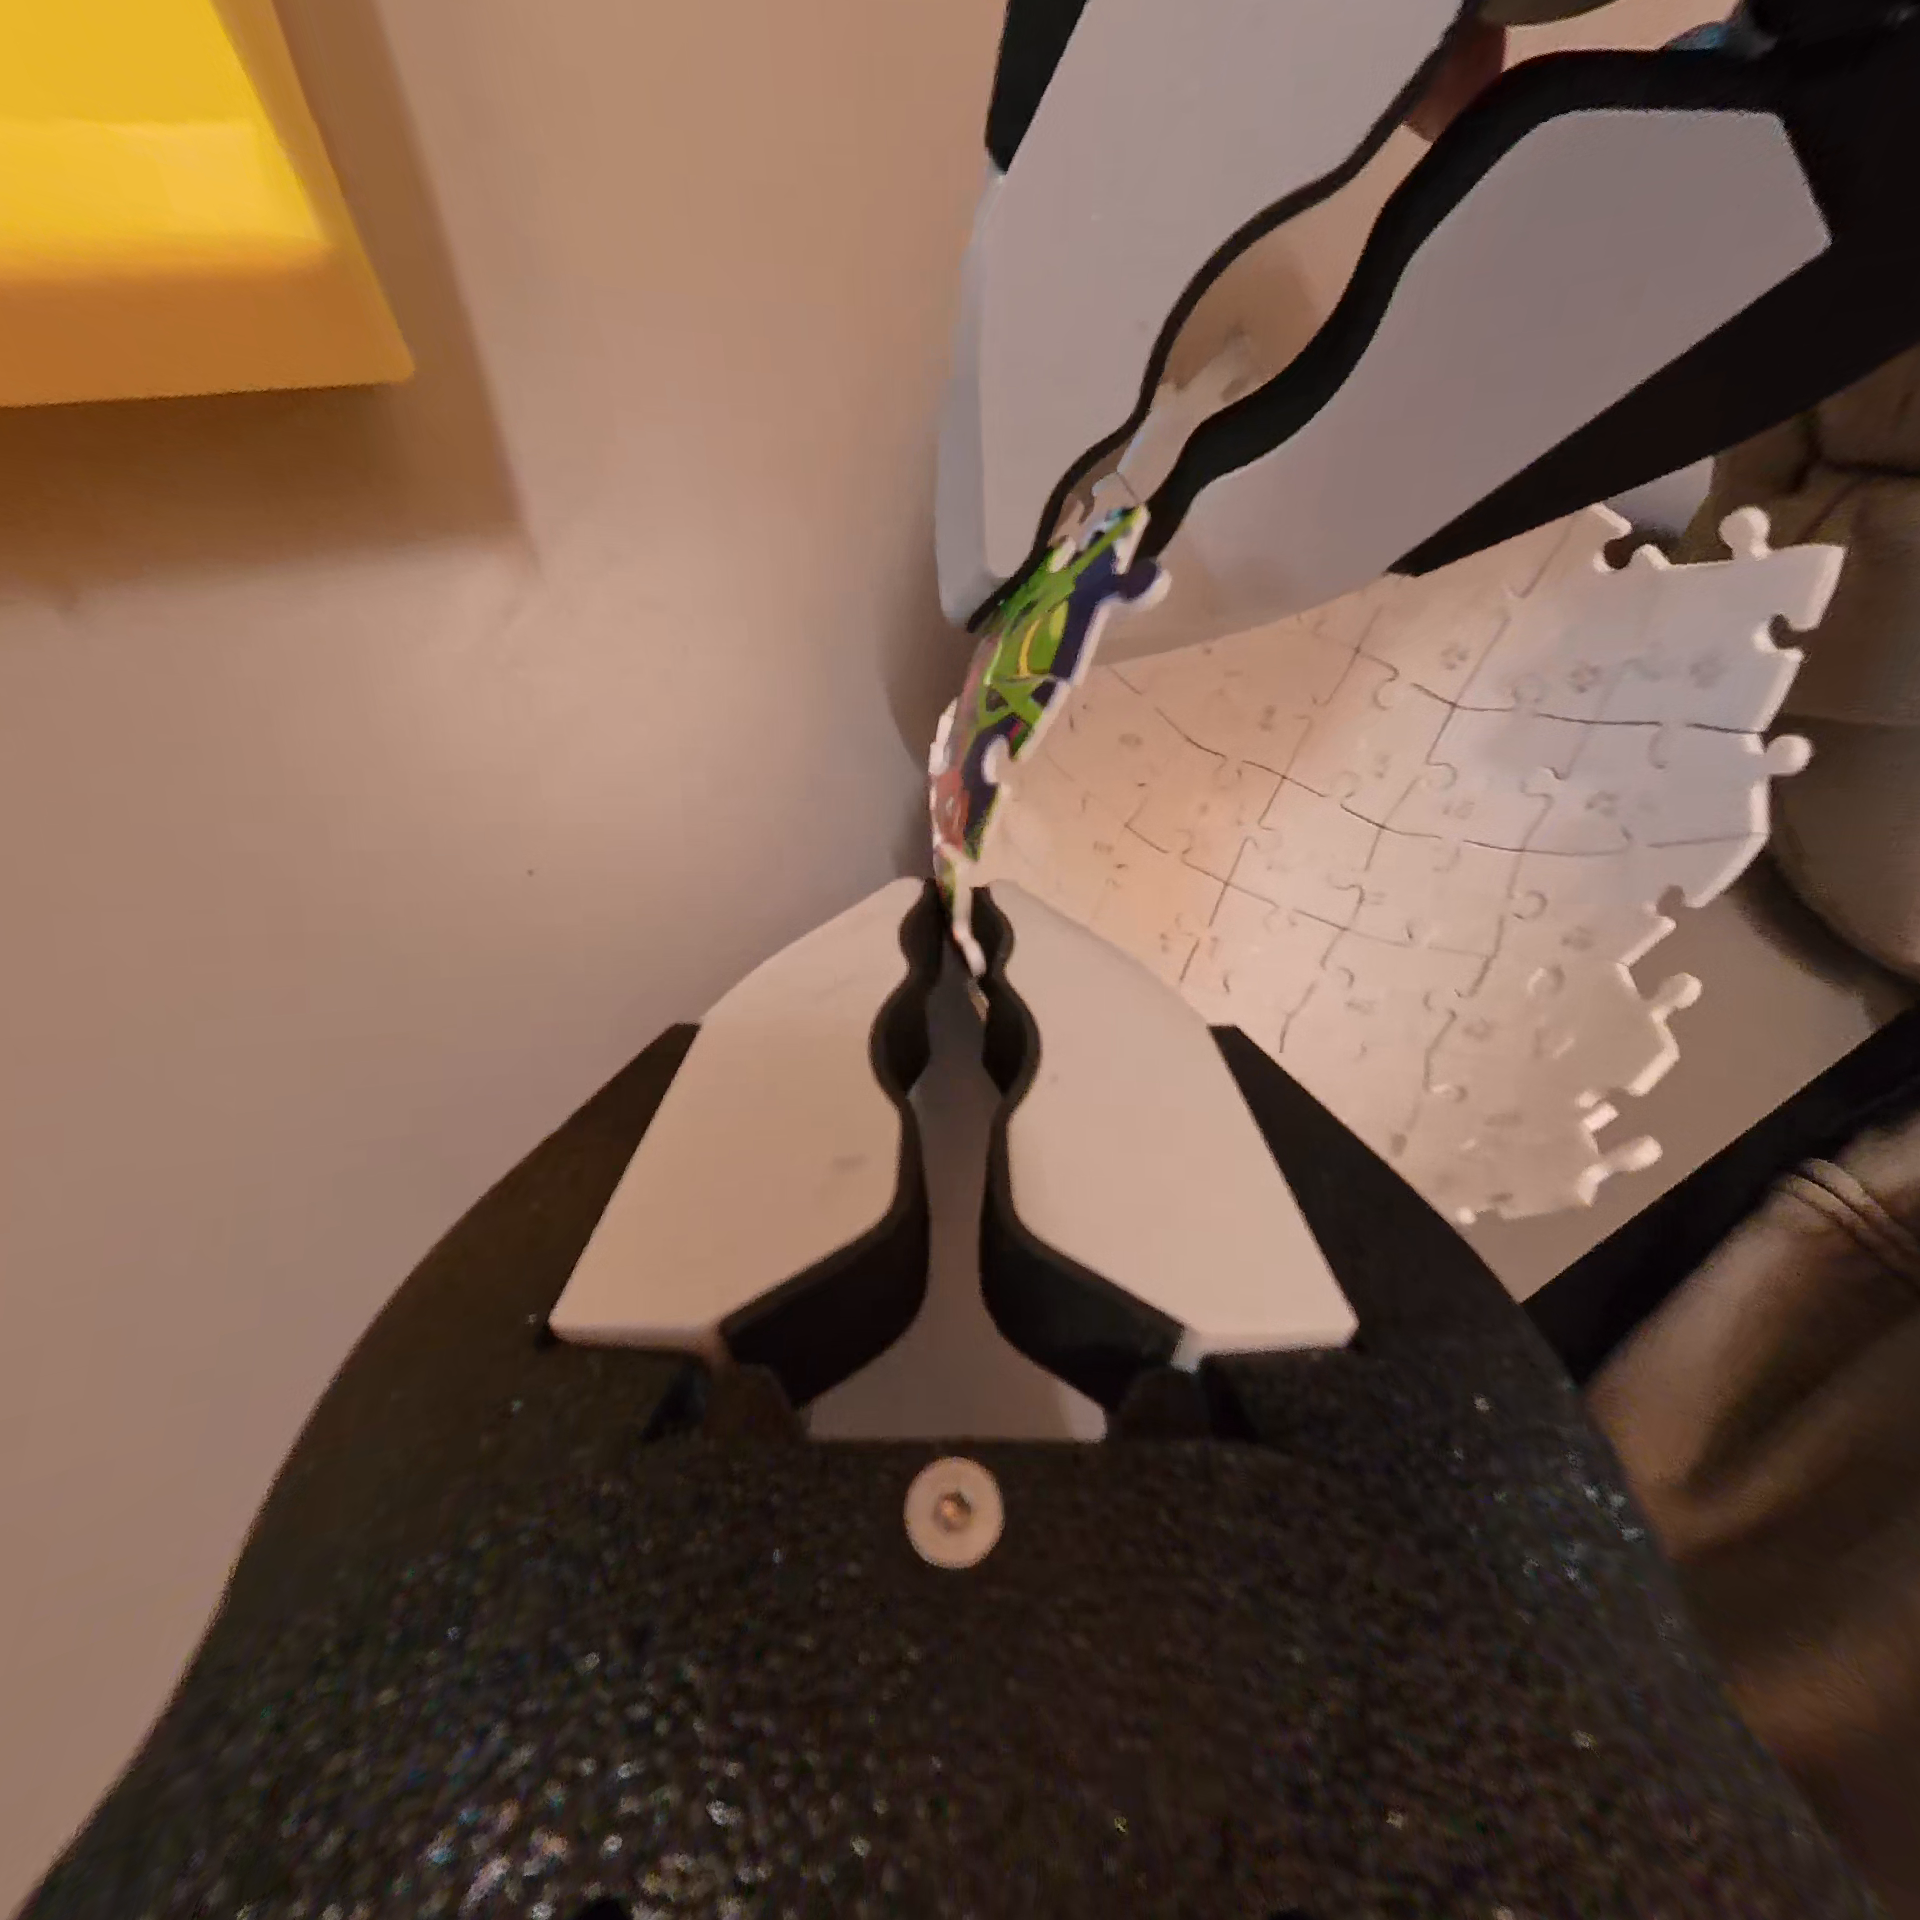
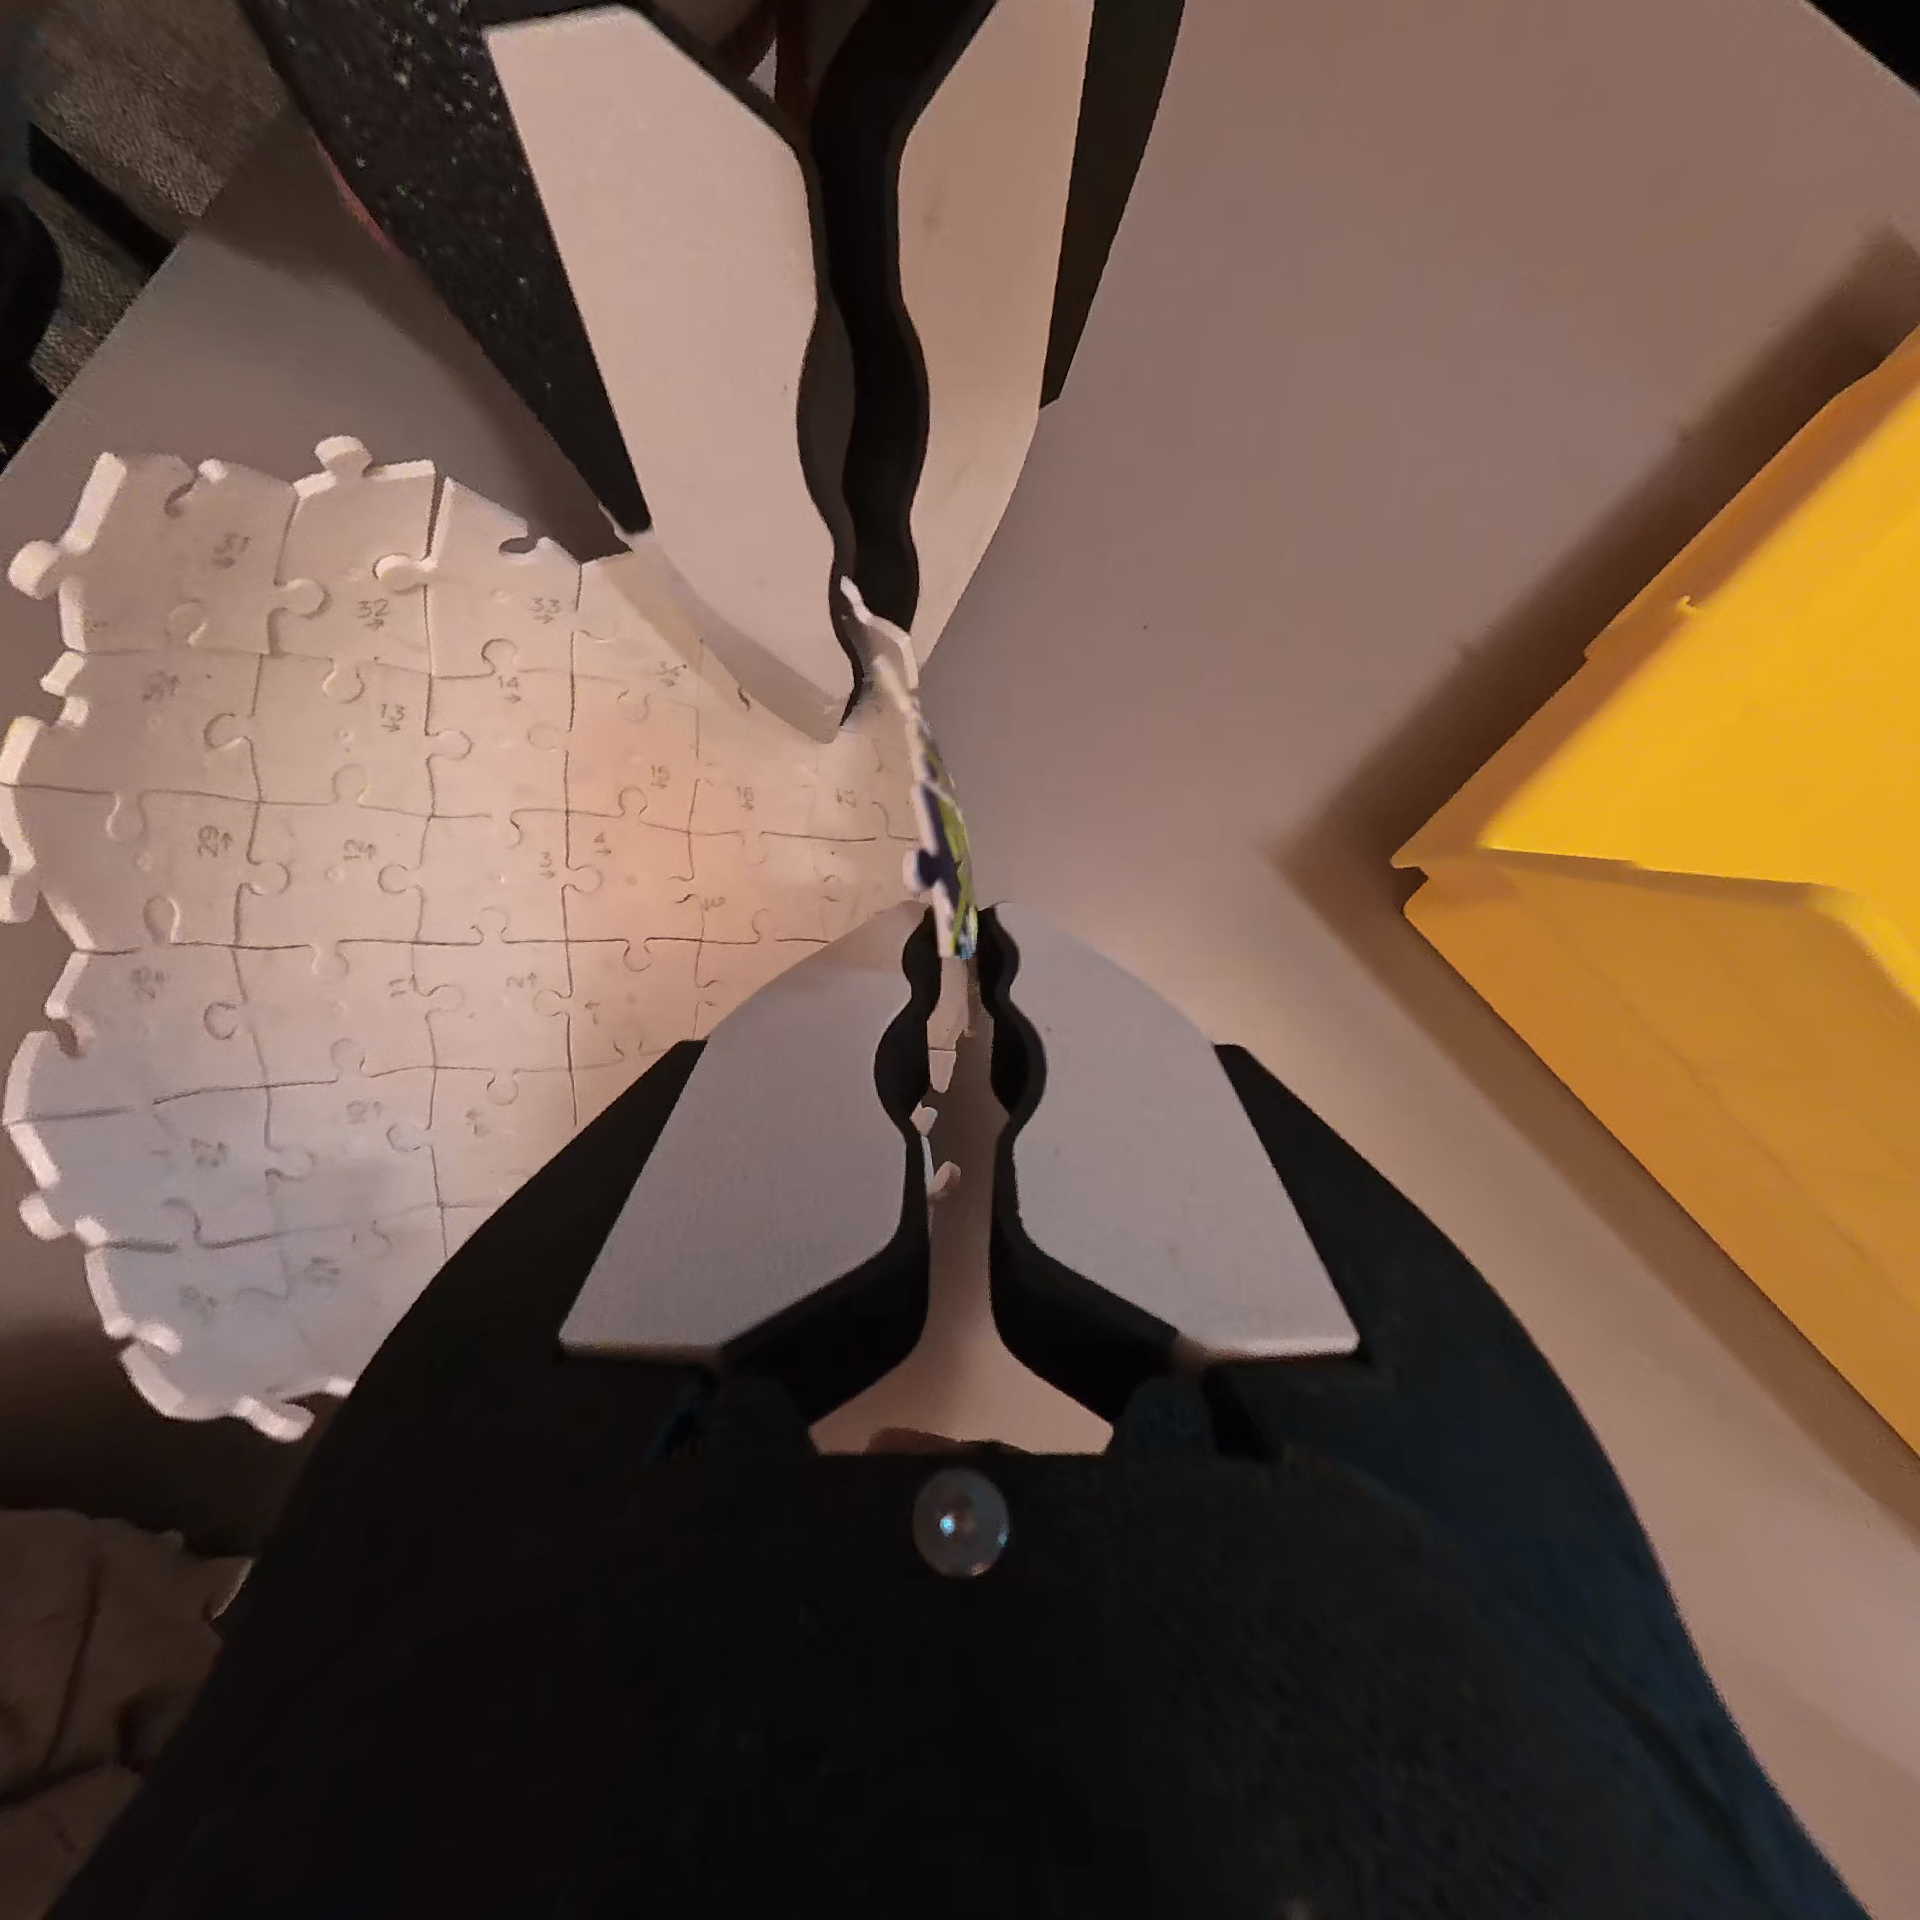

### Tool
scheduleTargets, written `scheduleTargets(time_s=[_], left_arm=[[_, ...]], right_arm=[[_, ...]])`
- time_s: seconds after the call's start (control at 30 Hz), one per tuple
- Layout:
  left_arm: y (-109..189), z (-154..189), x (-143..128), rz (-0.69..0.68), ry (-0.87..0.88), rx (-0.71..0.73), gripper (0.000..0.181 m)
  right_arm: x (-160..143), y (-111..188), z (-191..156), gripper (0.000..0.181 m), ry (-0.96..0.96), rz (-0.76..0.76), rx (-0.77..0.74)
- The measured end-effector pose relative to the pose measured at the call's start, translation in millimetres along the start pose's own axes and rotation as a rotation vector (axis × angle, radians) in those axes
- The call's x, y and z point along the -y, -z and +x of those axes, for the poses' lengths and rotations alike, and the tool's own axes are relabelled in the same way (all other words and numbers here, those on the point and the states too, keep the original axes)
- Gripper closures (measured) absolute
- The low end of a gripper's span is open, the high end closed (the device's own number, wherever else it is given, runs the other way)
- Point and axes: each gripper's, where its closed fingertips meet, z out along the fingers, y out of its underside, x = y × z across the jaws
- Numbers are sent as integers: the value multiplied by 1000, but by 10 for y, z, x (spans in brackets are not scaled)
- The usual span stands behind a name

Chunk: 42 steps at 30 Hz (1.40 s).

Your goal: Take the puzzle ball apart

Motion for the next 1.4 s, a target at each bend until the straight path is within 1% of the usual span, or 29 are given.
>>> scheduleTargets(time_s=[0.1,0.17,0.23,0.3,0.4,0.47,0.67,0.7,0.83,1.0,1.13,1.23,1.4], left_arm=[[-2,-6,-5,0,0,-6,177],[-2,-4,-1,3,-7,-9,177],[-3,-7,-7,0,-15,-9,177],[-3,-10,-15,-1,-29,-11,177],[4,6,-5,9,-33,-28,177],[5,8,-5,9,-33,-33,177],[10,16,-14,5,-65,-30,176],[10,10,-14,4,-76,-21,174],[37,-83,2,1,-149,72,155],[100,-106,127,48,-293,170,150],[69,-74,188,65,-384,197,151],[75,-86,241,83,-411,231,156],[118,-46,323,139,-445,232,164]], right_arm=[[-9,-27,-2,164,24,-8,-6],[-4,-39,3,162,43,-10,-15],[18,-38,22,167,46,-2,-27],[39,-39,18,167,55,12,-24],[3,-66,13,163,61,-10,-16],[8,-81,9,171,55,-10,-11],[13,-66,-24,173,22,0,22],[5,-65,-22,173,18,-2,22],[-16,-64,-14,173,15,-12,17],[-40,-61,-6,173,-5,-14,22],[-43,-61,-5,173,-18,-11,24],[-49,-65,-3,173,-18,-15,22],[-62,-68,7,173,-22,-22,18]])
